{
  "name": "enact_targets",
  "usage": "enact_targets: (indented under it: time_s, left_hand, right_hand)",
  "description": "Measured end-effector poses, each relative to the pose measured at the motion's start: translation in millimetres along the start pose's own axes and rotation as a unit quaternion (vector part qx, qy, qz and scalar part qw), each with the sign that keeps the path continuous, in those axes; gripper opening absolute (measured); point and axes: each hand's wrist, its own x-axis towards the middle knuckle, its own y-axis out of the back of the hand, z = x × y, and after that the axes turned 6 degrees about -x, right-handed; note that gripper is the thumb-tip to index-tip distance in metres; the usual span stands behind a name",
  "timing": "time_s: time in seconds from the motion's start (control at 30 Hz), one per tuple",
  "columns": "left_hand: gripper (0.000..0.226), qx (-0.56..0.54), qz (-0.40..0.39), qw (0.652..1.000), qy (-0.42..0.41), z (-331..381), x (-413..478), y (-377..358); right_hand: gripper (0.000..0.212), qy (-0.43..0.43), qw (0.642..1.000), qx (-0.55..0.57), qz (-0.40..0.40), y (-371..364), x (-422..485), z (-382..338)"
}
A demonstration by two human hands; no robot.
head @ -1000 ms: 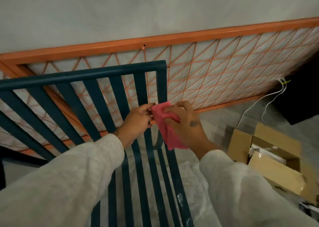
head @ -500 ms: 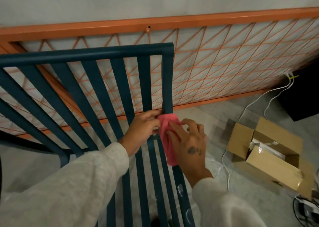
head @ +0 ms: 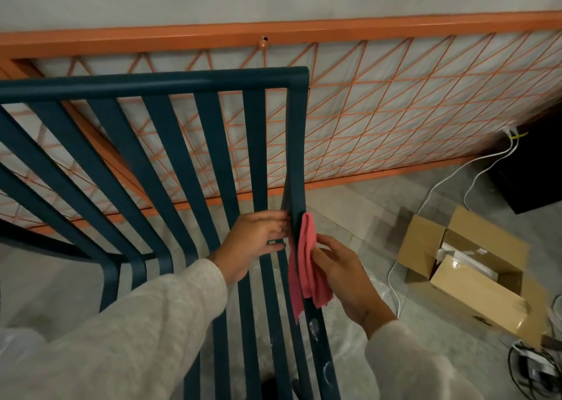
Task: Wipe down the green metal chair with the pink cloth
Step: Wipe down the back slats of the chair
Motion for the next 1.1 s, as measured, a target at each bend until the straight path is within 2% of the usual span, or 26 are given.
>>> enact_targets:
  time_s: [0.1,0.2,0.3,0.4,0.53,0.63,0.77,0.87,1.0,1.1]
  left_hand:
    - [0.035,0.030,0.010,0.999,-0.020,-4,2,0]
    - [0.038,0.041,0.013,0.999,-0.017,-5,2,1]
    - [0.036,0.046,0.017,0.999,-0.008,-2,4,3]
    - [0.034,0.057,0.014,0.998,-0.007,-2,4,3]
    - [0.038,0.080,0.008,0.997,-0.014,-9,3,5]
    - [0.039,0.083,0.008,0.996,-0.023,-13,2,5]
    - [0.042,0.064,0.002,0.998,-0.013,-12,2,4]
    - [0.045,0.074,-0.006,0.997,-0.004,-14,1,7]
    - [0.045,0.088,-0.016,0.996,0.006,-16,1,9]
    - [0.048,0.096,-0.032,0.995,0.008,-16,-3,9]
  right_hand:
    - [0.013,-0.001,1.000,-0.008,0.019,-6,13,-13]
    - [0.027,0.021,0.998,-0.011,0.056,-12,31,-30]
    - [0.029,0.041,0.997,-0.018,0.066,-17,38,-38]
    - [0.037,0.031,0.998,-0.033,0.043,-12,29,-31]
    - [0.040,-0.009,1.000,0.013,-0.025,-2,15,-15]
    - [0.035,-0.015,1.000,0.021,0.006,-7,23,-20]
    - [0.034,0.020,0.997,0.051,0.047,-16,37,-35]
    - [0.034,0.020,0.998,0.054,0.032,-17,32,-27]
    - [0.043,-0.007,0.997,0.062,-0.033,-5,24,-14]
    - [0.042,-0.011,0.999,0.028,-0.017,-2,27,-20]
